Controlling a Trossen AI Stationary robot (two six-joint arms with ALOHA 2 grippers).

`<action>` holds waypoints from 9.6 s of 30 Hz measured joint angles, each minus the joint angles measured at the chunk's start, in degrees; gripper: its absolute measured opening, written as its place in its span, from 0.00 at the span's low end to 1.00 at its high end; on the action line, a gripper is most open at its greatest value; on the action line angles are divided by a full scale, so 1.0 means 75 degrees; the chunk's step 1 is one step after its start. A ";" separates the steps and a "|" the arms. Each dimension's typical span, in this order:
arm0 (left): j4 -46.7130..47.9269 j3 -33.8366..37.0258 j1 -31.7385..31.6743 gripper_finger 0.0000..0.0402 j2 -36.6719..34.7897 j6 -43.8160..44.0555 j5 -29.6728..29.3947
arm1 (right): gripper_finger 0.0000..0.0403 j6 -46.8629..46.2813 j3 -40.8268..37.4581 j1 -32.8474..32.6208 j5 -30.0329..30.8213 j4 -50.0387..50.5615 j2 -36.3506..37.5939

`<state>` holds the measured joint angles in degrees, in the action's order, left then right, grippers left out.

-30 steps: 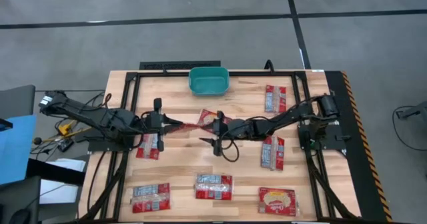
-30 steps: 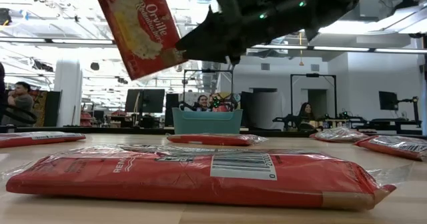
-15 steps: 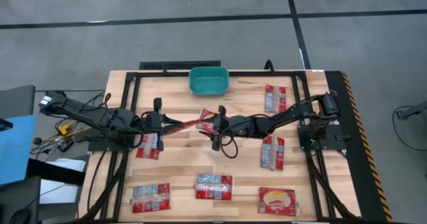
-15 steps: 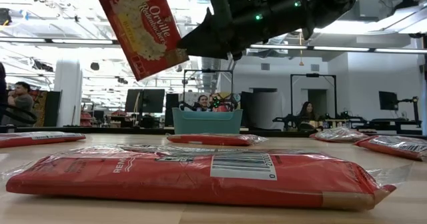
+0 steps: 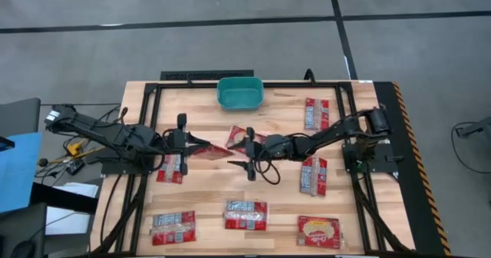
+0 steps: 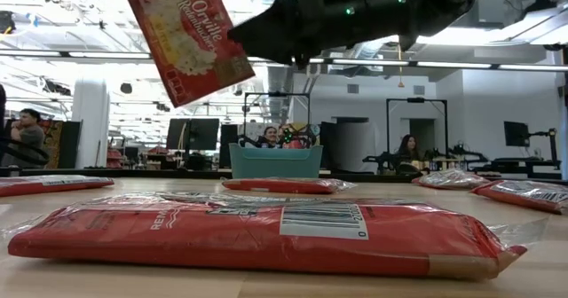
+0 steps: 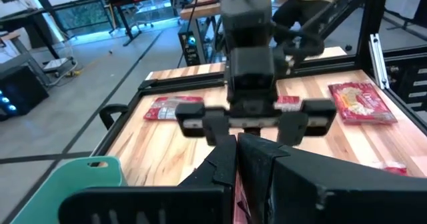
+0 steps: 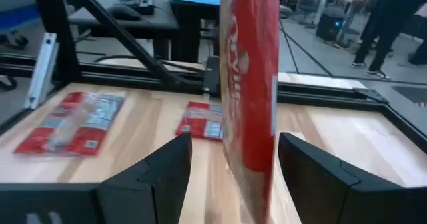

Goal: Sort popcorn bags into baskets
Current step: Put the red popcorn bag into the green basket

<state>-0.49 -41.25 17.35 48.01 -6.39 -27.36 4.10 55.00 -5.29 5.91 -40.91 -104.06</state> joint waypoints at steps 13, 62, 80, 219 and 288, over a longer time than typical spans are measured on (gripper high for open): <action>-0.0532 0.0000 -0.0100 0.00 0.0000 -0.0020 0.0398 | 0.38 -0.0367 0.0000 0.0429 -0.0750 -0.0040 -0.0028; 0.3120 -0.3617 -0.2575 0.59 0.4339 0.0734 0.3487 | 0.04 -0.0484 0.0771 0.1076 -0.1639 0.8203 0.2717; 0.5193 -0.5871 -0.2810 0.06 0.6327 0.0332 0.4114 | 0.05 -0.0568 0.0819 0.0910 -0.1558 0.8273 0.2737; -0.0734 0.3340 -0.1304 0.06 0.0145 0.4523 0.1463 | 0.30 -0.2213 0.0787 0.0394 0.1017 0.3531 -0.0907; 0.7537 -0.0701 0.0877 0.00 0.4824 0.8905 0.0368 | 0.30 -0.2081 0.0927 0.0610 0.0446 0.4800 -0.0288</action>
<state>56.04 -46.51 23.93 84.19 60.39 -24.60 -11.51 61.95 -0.71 9.26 -4.91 -106.21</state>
